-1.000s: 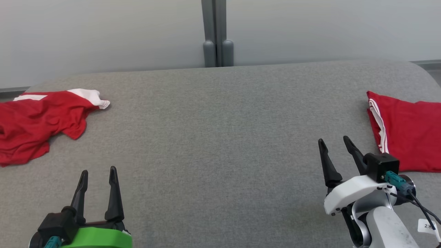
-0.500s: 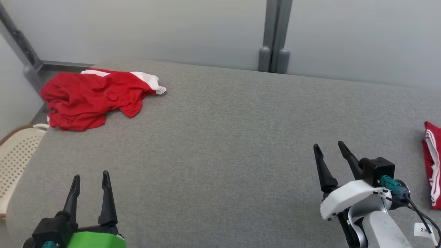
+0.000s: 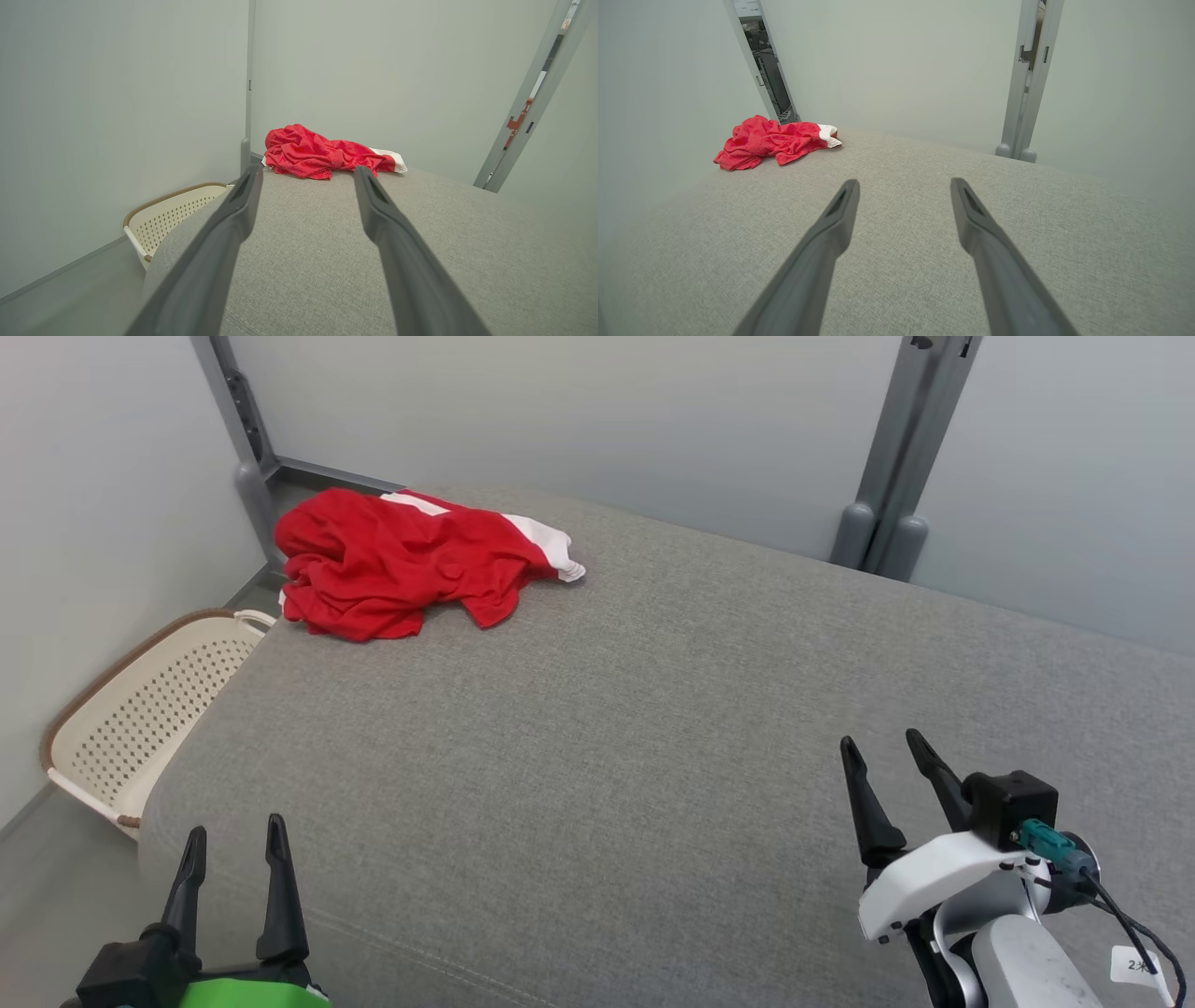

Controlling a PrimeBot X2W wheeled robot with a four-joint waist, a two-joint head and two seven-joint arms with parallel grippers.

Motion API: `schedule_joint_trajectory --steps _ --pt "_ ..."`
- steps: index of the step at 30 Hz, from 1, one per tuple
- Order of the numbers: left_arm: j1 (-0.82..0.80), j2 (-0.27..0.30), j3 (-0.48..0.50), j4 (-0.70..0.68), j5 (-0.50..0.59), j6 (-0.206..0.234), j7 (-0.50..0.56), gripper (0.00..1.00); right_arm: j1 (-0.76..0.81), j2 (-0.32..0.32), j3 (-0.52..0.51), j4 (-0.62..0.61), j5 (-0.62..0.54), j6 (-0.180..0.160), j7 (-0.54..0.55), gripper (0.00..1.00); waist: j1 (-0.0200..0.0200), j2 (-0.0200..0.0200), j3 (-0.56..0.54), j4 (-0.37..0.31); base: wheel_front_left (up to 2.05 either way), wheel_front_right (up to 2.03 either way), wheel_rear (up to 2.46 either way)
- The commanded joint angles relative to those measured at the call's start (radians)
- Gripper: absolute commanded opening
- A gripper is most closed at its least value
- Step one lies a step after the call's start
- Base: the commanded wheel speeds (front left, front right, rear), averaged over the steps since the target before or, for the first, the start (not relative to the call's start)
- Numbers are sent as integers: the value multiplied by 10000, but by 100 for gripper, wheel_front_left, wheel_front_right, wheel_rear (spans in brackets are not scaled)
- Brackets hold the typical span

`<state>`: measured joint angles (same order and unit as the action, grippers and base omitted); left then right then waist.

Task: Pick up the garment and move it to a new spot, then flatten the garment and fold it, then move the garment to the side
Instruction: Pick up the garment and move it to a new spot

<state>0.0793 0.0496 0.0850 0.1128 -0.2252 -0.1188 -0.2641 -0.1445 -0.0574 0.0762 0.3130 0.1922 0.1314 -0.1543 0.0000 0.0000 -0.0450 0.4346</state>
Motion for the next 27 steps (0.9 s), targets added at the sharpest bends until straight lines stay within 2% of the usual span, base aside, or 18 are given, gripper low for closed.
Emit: schedule_joint_trajectory --steps 1,8,17,22,27 --pt "188 20 42 -6 61 -47 3 100 89 -6 42 46 96 -15 -51 100 0 0 -94 308 0 0 0" --pt "211 19 98 -17 -70 -24 3 100 59 -6 94 29 88 -15 -8 100 0 0 -15 336 0 0 0" --pt "71 20 55 57 -426 147 3 100 23 -9 51 -46 11 -15 1 100 0 0 147 -40 0 0 0" --pt "-703 120 21 1160 -594 121 58 100 -136 -50 297 -156 -29 -15 100 100 0 0 364 -479 0 0 0" --pt "-2265 421 259 2610 -1251 59 539 100 -379 -149 704 -404 -137 -15 352 100 0 0 853 -1197 0 0 0"
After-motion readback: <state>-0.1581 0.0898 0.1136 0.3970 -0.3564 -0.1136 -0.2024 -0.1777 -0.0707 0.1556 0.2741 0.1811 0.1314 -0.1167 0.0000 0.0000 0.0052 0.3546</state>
